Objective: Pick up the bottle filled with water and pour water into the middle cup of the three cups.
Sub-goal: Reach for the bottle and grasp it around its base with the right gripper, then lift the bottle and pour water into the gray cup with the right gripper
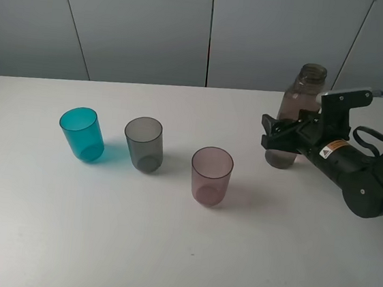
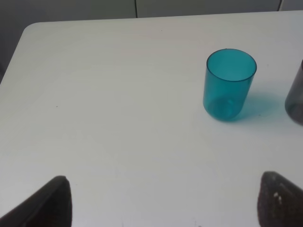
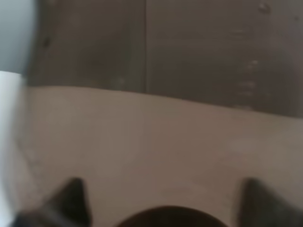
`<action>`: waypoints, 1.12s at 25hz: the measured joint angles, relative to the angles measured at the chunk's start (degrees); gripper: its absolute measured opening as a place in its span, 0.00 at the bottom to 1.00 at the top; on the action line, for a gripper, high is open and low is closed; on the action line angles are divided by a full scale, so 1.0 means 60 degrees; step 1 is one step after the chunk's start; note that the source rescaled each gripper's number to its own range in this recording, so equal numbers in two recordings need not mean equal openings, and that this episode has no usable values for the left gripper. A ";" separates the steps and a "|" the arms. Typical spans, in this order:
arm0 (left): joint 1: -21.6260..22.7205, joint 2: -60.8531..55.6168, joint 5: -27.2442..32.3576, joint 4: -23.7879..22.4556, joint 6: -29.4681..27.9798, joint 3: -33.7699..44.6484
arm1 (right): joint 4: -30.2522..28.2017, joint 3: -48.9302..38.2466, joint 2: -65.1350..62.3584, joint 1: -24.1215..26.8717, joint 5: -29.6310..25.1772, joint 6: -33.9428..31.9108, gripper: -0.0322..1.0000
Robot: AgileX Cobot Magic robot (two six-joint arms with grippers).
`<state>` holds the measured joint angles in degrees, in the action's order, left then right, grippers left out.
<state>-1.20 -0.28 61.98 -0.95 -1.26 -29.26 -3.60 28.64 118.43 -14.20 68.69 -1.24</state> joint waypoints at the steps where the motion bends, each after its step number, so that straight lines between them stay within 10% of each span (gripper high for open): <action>1: 0.0000 0.0000 0.0000 0.0000 0.0000 0.0000 | -0.0036 0.0000 0.0000 0.0000 0.0000 0.0000 0.08; 21: 0.0000 0.0000 0.0000 0.0000 0.0000 0.0000 | -0.0446 0.0049 -0.0033 0.0000 -0.0185 -0.0714 0.07; 28: 0.0000 0.0000 0.0000 0.0000 0.0000 0.0000 | -0.0792 0.0049 -0.1070 0.0000 -0.1561 -0.0931 0.07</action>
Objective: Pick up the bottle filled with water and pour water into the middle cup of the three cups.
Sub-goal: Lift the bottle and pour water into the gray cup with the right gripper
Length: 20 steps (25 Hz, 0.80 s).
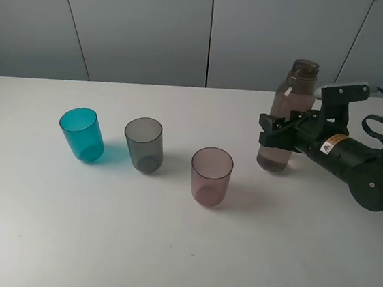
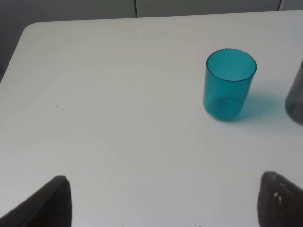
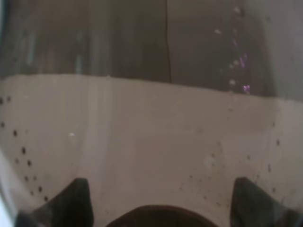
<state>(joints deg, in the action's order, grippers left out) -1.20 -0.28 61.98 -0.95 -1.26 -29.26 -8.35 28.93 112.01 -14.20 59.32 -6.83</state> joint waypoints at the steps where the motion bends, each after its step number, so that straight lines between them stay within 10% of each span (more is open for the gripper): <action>1: 0.0000 0.0000 0.0000 0.0000 0.0000 0.0000 | 0.0000 -0.0018 -0.0273 0.0000 -0.0178 0.0000 0.07; 10: 0.0000 0.0000 0.0000 0.0000 0.0000 0.0000 | -0.0531 0.0825 -0.2451 0.0000 -0.3398 -0.0248 0.07; 20: 0.0000 0.0000 0.0000 0.0000 0.0000 0.0000 | -0.2268 0.2627 -0.2638 -0.0519 -0.4087 -0.1643 0.07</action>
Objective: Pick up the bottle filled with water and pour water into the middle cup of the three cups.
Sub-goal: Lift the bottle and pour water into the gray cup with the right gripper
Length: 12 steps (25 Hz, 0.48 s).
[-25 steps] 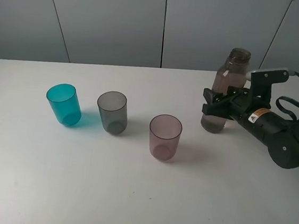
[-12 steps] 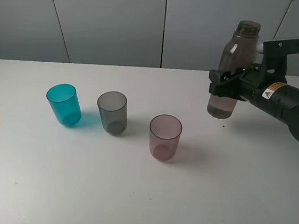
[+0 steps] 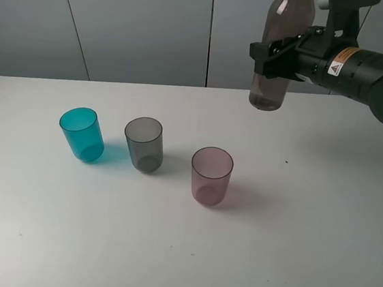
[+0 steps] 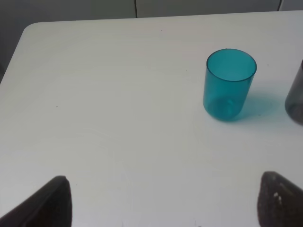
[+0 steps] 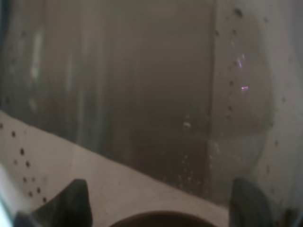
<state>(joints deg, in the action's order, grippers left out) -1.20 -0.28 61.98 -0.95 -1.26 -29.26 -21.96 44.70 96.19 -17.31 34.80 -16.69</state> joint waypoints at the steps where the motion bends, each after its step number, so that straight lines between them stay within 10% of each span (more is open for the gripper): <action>1: 0.0000 0.0000 0.0000 0.0000 0.0000 0.0000 | 0.0000 0.0212 0.0075 -0.0190 -0.0008 0.0068 0.07; 12: 0.0000 0.0000 0.0000 0.0000 0.0000 0.0000 | 0.0518 0.2667 0.2472 -0.1669 -0.0075 0.1288 0.07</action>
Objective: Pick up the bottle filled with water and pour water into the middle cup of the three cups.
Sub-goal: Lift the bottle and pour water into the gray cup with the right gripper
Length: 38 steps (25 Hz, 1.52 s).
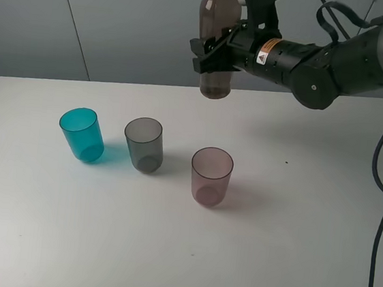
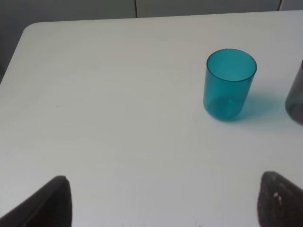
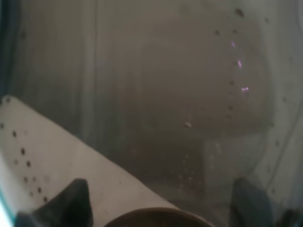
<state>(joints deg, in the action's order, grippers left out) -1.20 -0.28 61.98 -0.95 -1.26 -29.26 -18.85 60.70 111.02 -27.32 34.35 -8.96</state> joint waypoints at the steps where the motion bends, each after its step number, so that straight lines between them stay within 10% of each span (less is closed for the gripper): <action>1: 0.0000 0.0000 0.0000 0.0000 0.0017 0.0000 | 0.0000 0.0219 0.0236 -0.0065 -0.0015 0.0137 0.07; 38: 0.0000 0.0000 0.0000 0.0000 0.0032 0.0000 | 0.0021 0.1158 0.1800 -0.0451 -0.0021 1.1444 0.07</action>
<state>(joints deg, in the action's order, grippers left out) -1.20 -0.28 61.98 -0.95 -1.07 -29.26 -18.73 67.65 121.82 -30.02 34.22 59.70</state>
